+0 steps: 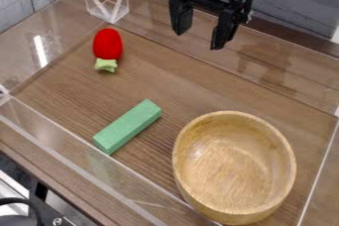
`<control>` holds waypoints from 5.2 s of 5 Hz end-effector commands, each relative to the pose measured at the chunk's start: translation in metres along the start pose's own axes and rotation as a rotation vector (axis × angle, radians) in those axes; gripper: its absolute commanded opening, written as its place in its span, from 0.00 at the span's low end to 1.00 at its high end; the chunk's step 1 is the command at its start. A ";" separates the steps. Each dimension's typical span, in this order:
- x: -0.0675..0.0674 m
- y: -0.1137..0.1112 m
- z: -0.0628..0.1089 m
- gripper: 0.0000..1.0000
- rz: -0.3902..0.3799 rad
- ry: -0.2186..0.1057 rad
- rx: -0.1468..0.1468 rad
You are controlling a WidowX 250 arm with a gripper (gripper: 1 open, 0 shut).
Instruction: Put the green block in the brown bowl
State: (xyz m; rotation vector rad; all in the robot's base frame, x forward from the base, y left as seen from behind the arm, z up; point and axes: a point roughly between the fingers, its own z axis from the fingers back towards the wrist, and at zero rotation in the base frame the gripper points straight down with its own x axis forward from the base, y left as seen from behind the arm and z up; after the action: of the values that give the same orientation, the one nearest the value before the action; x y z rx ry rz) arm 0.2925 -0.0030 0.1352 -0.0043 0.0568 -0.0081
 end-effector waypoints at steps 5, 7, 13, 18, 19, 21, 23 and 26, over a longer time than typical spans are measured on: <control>-0.071 0.052 -0.050 1.00 -0.097 -0.009 0.020; -0.073 0.060 -0.073 1.00 -0.104 -0.044 0.008; -0.061 0.065 -0.114 0.00 -0.049 -0.033 -0.018; -0.058 0.062 -0.112 0.00 -0.003 -0.039 -0.062; -0.057 0.063 -0.113 0.00 0.004 -0.038 -0.066; -0.057 0.058 -0.098 0.00 0.016 -0.054 -0.060; -0.058 0.027 -0.050 0.00 0.026 -0.120 -0.046; -0.070 -0.082 -0.054 0.00 -0.083 -0.115 -0.085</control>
State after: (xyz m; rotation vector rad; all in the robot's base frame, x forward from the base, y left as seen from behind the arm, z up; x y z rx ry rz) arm 0.2145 -0.0849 0.0790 -0.0863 -0.0285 -0.1003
